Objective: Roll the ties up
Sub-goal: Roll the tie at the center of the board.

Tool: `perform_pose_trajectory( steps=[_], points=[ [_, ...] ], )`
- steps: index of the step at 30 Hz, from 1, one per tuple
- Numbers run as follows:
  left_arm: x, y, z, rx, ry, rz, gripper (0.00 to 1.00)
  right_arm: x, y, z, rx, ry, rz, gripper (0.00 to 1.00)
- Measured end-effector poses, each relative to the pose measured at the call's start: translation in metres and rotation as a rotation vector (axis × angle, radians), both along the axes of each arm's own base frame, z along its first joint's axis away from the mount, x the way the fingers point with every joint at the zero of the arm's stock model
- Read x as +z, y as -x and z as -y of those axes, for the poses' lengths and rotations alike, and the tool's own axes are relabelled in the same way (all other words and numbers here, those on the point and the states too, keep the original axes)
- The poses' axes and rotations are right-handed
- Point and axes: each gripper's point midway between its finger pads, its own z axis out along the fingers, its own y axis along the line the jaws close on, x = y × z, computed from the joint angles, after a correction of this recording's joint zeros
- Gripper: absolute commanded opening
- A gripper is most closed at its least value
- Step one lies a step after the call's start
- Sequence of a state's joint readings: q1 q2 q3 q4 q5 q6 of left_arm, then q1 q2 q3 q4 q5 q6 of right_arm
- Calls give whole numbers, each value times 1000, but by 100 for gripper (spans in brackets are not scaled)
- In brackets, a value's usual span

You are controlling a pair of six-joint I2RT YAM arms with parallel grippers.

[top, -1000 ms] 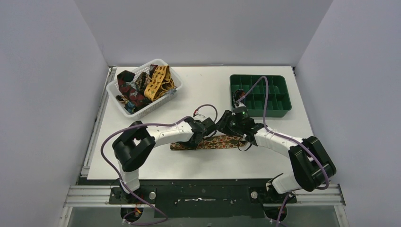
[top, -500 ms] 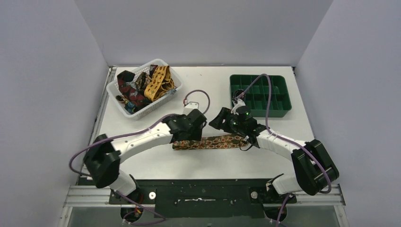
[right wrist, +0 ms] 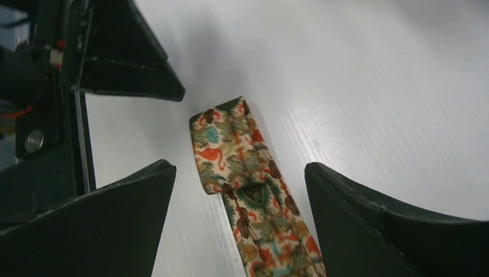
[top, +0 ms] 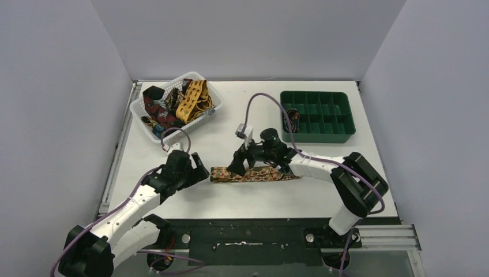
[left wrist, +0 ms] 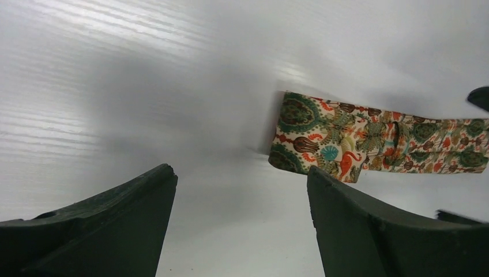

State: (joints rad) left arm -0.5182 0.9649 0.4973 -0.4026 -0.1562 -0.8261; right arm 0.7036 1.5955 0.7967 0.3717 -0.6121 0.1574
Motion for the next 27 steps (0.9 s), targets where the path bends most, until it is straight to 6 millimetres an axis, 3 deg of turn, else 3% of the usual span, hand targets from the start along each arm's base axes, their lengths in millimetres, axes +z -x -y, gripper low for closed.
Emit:
perform_pose_trajectory(
  steps=[4,7,20,25,27],
  points=[
    [-4,3,-12,66,93,0,83,-15,25,-36,233,41,105,87],
    [-1,2,-14,80,146,13,85,-25,32,-51,341,61,152,87],
    [11,3,-8,48,226,58,90,-68,23,-74,501,176,217,86],
    [8,4,-7,44,227,45,90,-85,22,-77,529,209,207,73],
    [8,4,-7,41,228,41,90,-90,24,-78,541,216,209,63]
  ],
)
